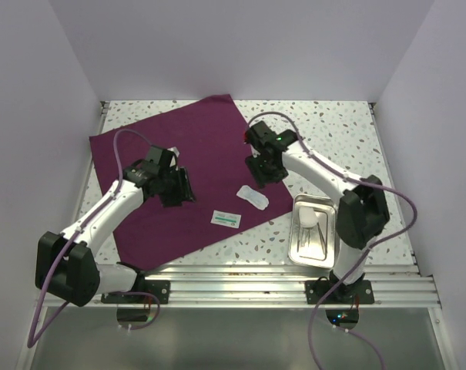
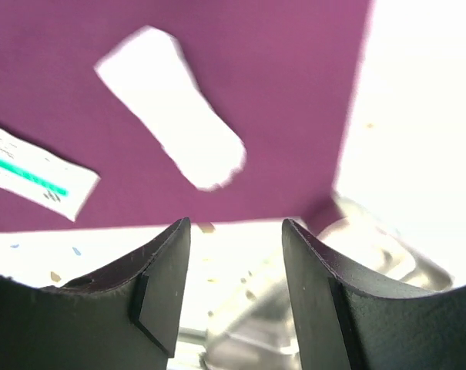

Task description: Prepare the surgical pack

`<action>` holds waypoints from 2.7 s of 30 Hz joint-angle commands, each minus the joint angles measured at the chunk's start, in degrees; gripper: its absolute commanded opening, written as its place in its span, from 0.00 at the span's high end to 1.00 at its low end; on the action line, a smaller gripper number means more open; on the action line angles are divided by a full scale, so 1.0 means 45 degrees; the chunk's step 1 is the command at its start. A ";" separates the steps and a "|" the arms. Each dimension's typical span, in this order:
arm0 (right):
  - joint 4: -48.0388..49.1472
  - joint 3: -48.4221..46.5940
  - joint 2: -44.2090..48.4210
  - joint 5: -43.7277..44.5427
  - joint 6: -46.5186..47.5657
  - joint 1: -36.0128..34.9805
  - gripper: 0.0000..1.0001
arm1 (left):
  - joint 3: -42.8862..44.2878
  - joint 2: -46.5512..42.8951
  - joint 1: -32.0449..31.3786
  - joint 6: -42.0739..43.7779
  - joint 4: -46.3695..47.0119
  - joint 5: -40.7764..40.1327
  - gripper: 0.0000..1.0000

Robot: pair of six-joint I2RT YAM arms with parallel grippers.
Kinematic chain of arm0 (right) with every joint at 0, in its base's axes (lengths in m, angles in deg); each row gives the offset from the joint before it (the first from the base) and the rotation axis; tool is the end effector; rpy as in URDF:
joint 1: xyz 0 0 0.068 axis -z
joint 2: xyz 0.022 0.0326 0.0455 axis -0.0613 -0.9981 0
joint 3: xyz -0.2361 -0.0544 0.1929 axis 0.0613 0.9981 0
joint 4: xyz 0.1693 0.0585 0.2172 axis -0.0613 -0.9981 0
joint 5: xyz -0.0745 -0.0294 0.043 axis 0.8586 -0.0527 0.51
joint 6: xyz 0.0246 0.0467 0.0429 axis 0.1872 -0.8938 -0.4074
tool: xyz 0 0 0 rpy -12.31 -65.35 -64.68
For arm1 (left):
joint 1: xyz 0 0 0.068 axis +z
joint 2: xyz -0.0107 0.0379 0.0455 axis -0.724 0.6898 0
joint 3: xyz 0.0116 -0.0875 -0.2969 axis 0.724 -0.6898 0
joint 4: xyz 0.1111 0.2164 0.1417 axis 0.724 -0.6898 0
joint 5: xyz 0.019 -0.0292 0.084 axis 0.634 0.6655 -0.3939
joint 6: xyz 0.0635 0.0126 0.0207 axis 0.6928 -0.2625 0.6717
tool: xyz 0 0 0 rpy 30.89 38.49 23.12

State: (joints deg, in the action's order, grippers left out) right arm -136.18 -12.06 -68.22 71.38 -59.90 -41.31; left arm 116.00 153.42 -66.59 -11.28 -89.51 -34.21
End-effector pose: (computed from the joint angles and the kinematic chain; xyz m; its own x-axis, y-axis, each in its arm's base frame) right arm 0.3419 0.2536 0.2630 -0.8322 -0.4409 -0.3362 -0.4320 0.8957 -0.1054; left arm 0.2522 -0.1017 0.2636 -0.9004 -0.2921 -0.3225 -0.1490 0.9033 -0.4023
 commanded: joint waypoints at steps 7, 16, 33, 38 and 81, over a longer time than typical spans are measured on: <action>-0.0009 0.2814 0.4198 -0.2041 0.0121 0.2092 0.30 | 0.0092 0.0435 0.0194 0.0356 0.0617 0.0690 0.45; 0.1654 0.1116 0.0059 -0.2457 0.0259 0.1273 0.16 | 0.0326 0.0554 0.0213 0.0316 0.0483 0.0887 0.45; 0.2144 -0.0193 -0.2794 -0.1676 0.0963 0.0276 0.11 | -0.0103 0.0397 0.0213 0.0121 0.0774 0.1141 0.45; 0.2066 -0.0272 -0.3088 -0.1422 0.0905 0.0080 0.18 | -0.0103 0.0378 0.0213 0.0121 0.0794 0.1121 0.45; -0.1624 0.4233 0.4603 -0.0054 -0.1380 0.3984 0.55 | -0.0006 0.0533 0.0350 0.0531 0.0832 0.1219 0.45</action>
State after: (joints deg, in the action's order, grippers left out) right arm -138.22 2.37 -53.88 69.89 -63.11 -27.59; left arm 115.26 155.93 -65.63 -10.67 -87.98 -29.73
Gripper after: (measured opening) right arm 0.449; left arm 0.546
